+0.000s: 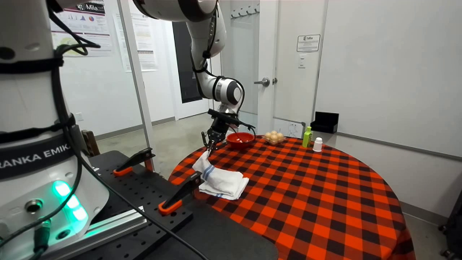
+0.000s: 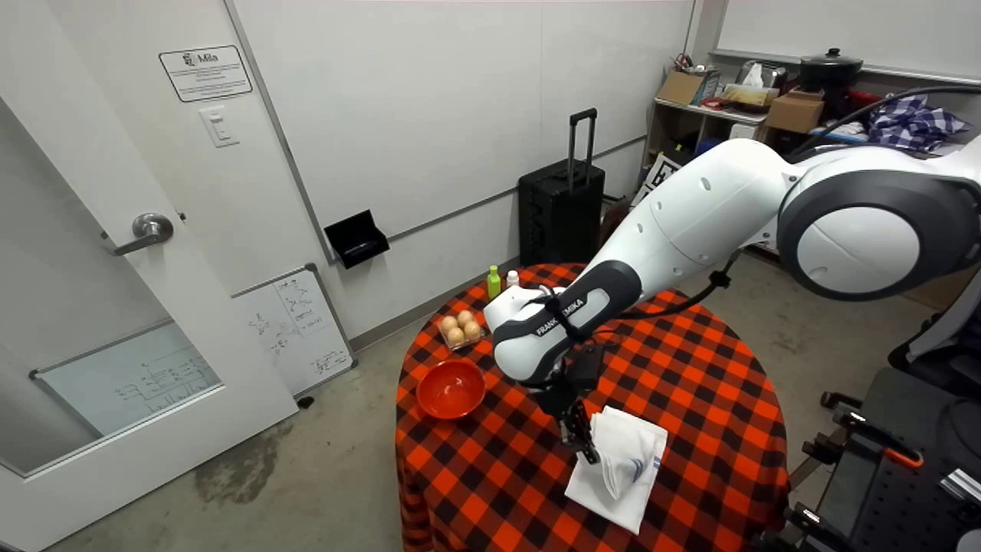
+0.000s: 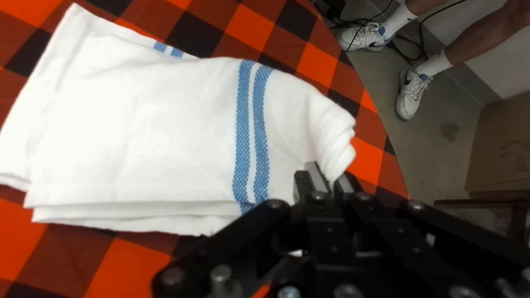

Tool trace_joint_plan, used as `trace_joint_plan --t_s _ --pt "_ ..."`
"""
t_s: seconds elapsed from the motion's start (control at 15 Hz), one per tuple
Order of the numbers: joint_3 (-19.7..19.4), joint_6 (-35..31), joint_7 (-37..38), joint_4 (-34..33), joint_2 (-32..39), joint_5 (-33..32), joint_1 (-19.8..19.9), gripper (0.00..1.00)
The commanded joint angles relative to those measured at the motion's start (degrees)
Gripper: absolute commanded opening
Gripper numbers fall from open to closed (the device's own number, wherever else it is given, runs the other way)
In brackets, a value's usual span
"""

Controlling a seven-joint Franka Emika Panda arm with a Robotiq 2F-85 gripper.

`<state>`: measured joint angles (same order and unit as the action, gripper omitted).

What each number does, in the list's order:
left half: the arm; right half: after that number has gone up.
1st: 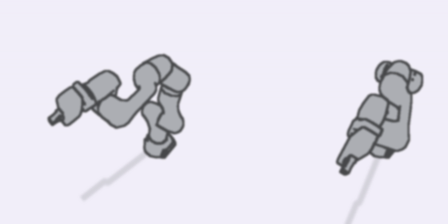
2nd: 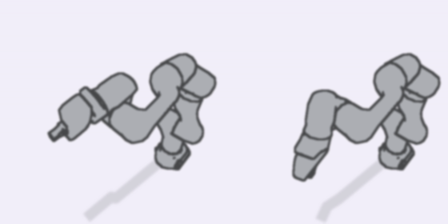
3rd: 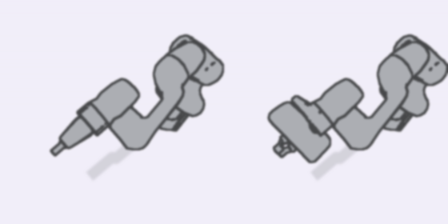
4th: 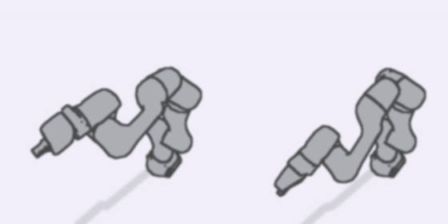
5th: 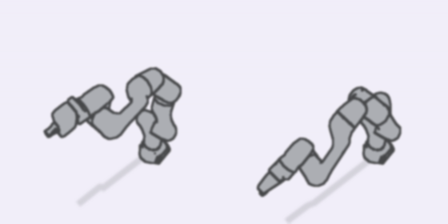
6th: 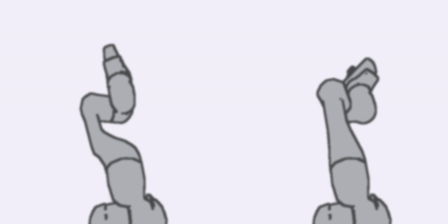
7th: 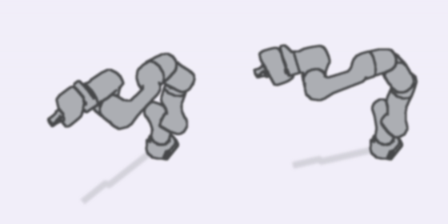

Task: Pick up the white and blue towel, set the towel down and fold it three times over

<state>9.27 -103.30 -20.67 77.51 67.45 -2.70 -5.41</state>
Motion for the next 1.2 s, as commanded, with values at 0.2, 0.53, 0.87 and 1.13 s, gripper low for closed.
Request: trace_joint_plan --t_s 0.2,0.53,0.87,1.13 --pt "1.55 10.66 -3.07 -4.67 3.24 -0.29 -0.60 0.01" --pt "2.23 10.45 -2.45 -5.01 3.62 -0.07 -1.56 0.31" --pt "2.06 7.10 -1.15 -4.99 3.05 0.42 -1.79 0.60" --pt "2.69 2.15 -0.01 -3.20 0.53 2.43 -0.59 0.90"
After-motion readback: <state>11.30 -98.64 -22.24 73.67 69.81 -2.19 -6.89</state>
